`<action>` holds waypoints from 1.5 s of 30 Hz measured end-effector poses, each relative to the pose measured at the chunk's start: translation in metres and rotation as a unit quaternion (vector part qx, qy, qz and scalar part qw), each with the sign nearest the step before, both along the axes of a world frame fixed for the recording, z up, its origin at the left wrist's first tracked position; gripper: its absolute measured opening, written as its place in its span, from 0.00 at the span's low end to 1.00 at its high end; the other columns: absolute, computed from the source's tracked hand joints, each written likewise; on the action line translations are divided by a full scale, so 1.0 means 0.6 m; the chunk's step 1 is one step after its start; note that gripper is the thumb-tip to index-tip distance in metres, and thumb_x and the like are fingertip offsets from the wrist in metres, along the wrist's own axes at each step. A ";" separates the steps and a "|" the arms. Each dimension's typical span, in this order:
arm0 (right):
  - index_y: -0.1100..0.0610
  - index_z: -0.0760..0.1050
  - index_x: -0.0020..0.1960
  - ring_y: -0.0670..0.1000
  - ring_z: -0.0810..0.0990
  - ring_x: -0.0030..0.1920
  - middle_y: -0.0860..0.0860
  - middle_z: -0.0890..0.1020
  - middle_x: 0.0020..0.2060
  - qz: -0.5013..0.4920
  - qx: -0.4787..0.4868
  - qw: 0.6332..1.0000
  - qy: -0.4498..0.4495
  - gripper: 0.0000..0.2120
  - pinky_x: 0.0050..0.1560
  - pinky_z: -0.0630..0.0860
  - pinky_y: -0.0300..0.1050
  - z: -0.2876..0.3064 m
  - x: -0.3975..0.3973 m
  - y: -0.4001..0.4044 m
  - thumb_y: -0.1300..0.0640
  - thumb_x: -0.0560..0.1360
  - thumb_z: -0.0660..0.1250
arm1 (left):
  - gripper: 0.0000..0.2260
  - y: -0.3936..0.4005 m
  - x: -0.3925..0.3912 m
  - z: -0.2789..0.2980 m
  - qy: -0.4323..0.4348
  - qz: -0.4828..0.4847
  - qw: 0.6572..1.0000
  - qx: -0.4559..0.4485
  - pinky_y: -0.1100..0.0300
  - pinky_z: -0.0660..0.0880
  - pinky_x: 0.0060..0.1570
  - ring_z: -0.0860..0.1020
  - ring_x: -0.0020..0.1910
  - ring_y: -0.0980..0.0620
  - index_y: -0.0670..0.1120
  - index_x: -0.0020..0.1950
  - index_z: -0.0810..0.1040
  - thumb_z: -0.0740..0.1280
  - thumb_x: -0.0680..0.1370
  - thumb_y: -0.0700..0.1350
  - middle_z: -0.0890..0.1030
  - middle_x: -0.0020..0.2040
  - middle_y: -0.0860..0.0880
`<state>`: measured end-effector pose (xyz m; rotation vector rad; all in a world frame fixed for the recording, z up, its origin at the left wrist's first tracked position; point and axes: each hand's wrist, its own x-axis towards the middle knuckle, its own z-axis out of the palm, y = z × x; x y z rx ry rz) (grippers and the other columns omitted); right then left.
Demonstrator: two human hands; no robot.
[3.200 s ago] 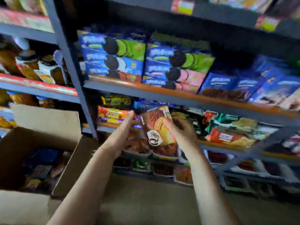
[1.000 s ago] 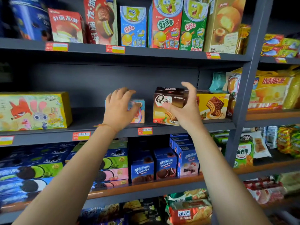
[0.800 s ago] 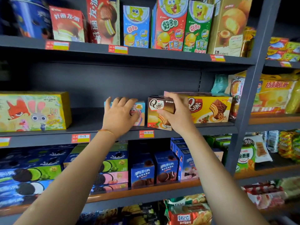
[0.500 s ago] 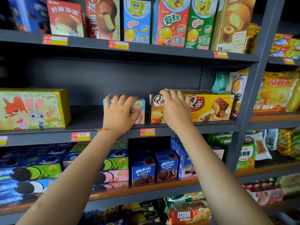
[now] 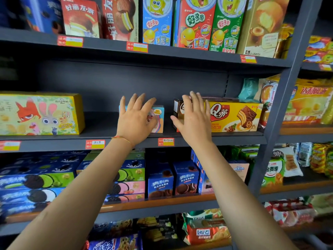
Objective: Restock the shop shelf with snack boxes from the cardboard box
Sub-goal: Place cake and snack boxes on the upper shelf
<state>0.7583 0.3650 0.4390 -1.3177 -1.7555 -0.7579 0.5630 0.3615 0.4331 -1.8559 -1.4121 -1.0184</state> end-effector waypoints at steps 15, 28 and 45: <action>0.54 0.78 0.41 0.47 0.75 0.32 0.47 0.79 0.31 0.354 -0.334 0.861 0.146 0.07 0.36 0.73 0.49 -0.366 -0.298 -0.152 0.55 0.76 0.64 | 0.13 -0.252 -0.248 -0.377 -0.301 0.088 0.912 -0.265 0.51 0.73 0.37 0.79 0.41 0.38 0.46 0.42 0.79 0.62 0.76 0.54 0.80 0.36 0.45; 0.56 0.77 0.41 0.56 0.80 0.37 0.55 0.81 0.35 0.276 -0.705 0.653 -0.024 0.10 0.40 0.76 0.53 -0.779 -0.832 -0.347 0.55 0.78 0.62 | 0.15 -0.559 -0.720 -0.821 -0.506 0.196 0.621 -0.565 0.48 0.78 0.54 0.81 0.55 0.41 0.48 0.54 0.83 0.61 0.79 0.55 0.84 0.55 0.43; 0.59 0.71 0.71 0.59 0.75 0.65 0.58 0.76 0.66 0.037 -0.876 0.463 -0.130 0.23 0.60 0.74 0.50 -1.169 -1.125 -0.451 0.52 0.79 0.66 | 0.16 -0.670 -1.039 -1.130 -0.342 0.254 0.502 -0.753 0.50 0.73 0.58 0.75 0.63 0.39 0.44 0.70 0.72 0.59 0.83 0.46 0.76 0.65 0.40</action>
